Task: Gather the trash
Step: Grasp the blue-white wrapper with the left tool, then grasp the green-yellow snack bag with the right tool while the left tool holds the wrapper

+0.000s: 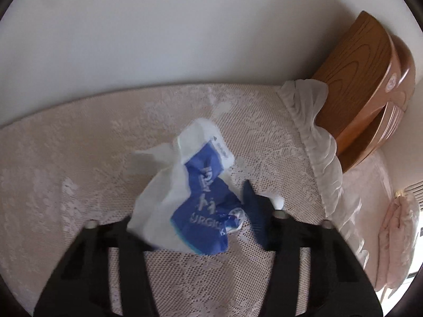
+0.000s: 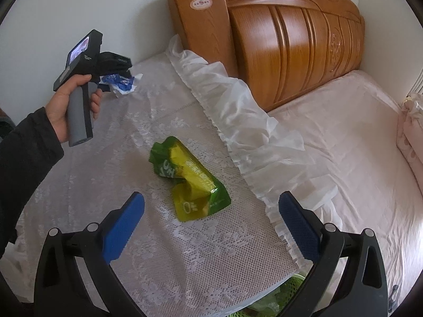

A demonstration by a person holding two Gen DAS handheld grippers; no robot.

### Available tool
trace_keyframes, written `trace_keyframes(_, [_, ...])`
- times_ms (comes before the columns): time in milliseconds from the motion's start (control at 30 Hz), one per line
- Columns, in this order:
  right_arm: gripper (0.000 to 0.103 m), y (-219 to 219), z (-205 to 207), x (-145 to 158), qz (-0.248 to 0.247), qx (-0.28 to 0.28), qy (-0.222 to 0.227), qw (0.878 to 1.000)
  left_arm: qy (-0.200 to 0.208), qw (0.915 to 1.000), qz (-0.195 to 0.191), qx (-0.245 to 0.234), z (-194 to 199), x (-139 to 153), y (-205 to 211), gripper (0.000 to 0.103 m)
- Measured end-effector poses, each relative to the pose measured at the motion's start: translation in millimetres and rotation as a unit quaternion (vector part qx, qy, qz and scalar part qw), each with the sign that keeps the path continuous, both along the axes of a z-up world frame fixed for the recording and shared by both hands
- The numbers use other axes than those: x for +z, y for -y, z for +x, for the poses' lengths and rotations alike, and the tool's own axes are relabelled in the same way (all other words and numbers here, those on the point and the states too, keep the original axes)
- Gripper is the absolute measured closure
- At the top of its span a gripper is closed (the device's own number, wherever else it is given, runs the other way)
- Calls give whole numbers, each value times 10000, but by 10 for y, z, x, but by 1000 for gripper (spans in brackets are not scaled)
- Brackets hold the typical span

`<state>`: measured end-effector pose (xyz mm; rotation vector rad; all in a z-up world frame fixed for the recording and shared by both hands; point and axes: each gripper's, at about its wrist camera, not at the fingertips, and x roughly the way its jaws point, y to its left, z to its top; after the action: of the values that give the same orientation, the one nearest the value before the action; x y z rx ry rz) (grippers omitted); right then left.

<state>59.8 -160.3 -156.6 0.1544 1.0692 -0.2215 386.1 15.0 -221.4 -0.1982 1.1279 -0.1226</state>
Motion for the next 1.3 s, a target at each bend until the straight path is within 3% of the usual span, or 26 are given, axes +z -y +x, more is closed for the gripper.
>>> trace_keyframes(300, [2,1,85,-85,29,318,-71,9995,287,9991,143,-278,-63,123,-76,66])
trace_keyframes(500, [2,-60,232,-213,-110,852,-224,9960,755,9895,650,-1046,-497,410,-49,67])
trace_keyframes(633, [2,-69,326,-263,-209,1020,-281,9942,829,9844,808,-1328,-870,576,-63,67])
trace_keyframes(900, [2,-85,355,-378,-232,1156,-458,9920,708,9835,734,-1494,-1673,728,-258,66])
trace_keyframes(1167, [3,-62,450,-497,-380,1430,-546,9875,702,9828,570,-1610,-2180,809,-421,66])
trace_keyframes(1300, [13,-96,544,-553,-434,1663,-608,9832,812,9818,590,-1615,-2348,814,-447,66])
